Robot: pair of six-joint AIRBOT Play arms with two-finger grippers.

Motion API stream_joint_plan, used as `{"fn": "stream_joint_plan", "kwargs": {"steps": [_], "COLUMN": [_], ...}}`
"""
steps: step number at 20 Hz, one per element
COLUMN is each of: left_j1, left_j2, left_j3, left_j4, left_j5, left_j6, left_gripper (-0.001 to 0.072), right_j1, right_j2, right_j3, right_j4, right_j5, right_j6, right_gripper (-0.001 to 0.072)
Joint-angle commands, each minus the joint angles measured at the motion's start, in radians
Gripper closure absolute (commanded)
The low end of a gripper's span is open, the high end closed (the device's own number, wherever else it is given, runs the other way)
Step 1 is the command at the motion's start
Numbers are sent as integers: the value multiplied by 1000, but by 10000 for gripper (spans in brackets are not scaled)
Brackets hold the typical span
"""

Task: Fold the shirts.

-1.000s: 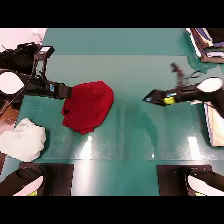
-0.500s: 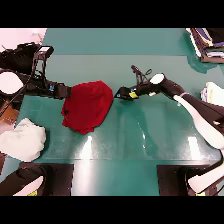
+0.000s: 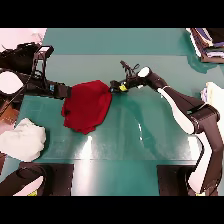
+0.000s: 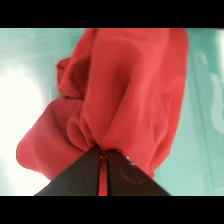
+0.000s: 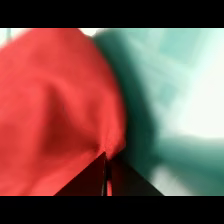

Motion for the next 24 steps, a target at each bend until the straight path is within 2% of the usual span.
{"fn": "stream_joint_plan", "kwargs": {"steps": [1,4,7,10,12,16,20,22,24], "left_j1": [0,0,0,0,0,0,0,0,0], "left_j2": [19,82,134,142,142,142,134,98,48], "left_j3": [27,175,378,558,631,709,726,705,615], "left_j4": [1,36,13,-103,-229,-347,-365,-306,-276], "left_j5": [-3,-10,-51,-113,-128,-139,-170,-265,-360], "left_j6": [1,27,26,39,83,105,105,104,104], "left_gripper": [680,680,680,680,680,680,680,681,680], "right_j1": [3,-39,-96,-142,-150,-151,-151,-151,-151], "right_j2": [7,163,413,697,871,1115,1191,1146,1047], "right_j3": [145,262,236,121,47,-47,-65,-65,-66], "right_j4": [-72,-273,-373,-451,-544,-633,-632,-630,-621], "right_j5": [30,64,67,75,80,98,142,238,396], "right_j6": [-6,-6,-6,-6,-6,-4,71,140,179], "right_gripper": [692,692,692,692,692,692,693,693,693]}}
